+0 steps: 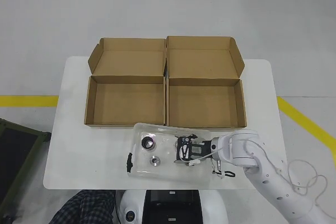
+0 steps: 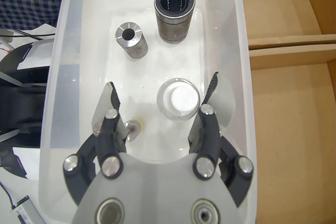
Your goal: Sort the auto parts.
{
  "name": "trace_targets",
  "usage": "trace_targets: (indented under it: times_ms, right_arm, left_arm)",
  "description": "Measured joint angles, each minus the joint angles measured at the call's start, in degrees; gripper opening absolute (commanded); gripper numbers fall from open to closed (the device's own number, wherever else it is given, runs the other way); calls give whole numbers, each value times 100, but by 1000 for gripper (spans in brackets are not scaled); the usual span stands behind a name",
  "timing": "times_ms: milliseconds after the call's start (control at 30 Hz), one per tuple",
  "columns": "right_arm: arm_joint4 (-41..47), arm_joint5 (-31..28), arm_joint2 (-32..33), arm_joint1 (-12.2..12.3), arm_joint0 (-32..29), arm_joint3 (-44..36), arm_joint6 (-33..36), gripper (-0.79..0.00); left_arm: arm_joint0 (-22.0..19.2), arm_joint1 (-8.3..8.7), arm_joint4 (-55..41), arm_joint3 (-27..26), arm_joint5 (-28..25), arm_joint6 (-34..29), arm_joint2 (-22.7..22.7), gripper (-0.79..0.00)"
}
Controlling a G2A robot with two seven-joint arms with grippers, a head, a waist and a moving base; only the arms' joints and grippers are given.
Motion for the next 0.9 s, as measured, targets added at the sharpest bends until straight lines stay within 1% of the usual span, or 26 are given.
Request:
trace_targets:
  times_ms: [33,67,100,167,200,267,300,333,367,400,433,667,900]
  right_arm:
    - [6,8,-7,-1,15,22,0,-299]
    - [9,18,-12,-1,29,42,2,-299]
    - [15,30,-15,0,45,64,1,-376]
    - [30,45,-10,3,59,94,-23,-376]
    - [25,46,-3,7,65,115,-33,-453]
    - [-7,36,1,15,70,142,-20,-462]
    - [-12,28,2,19,70,157,-20,-563]
    - [-13,17,2,22,71,165,-23,-631]
    - [-14,-3,-2,25,75,171,-22,-631]
    - [-18,-26,-8,29,82,175,-20,-742]
    - [-18,-33,-10,31,88,176,-20,-785]
    - [-72,1,5,54,124,-26,32,-785]
    - [24,21,56,85,152,-548,153,-785]
  left_arm:
    - [0,0,0,0,0,0,0,0]
    - [0,0,0,0,0,0,0,0]
    - [0,0,0,0,0,0,0,0]
    - [0,0,0,0,0,0,0,0]
    - [0,0,0,0,0,0,0,0]
    - [0,0,0,0,0,0,0,0]
    - [0,0,0,0,0,0,0,0]
    - [0,0,0,0,0,0,0,0]
    - [0,0,0,0,0,0,0,0]
    - [0,0,0,0,0,0,0,0]
    - [0,0,0,0,0,0,0,0]
    - [0,0,0,0,0,0,0,0]
    - [0,0,0,0,0,0,0,0]
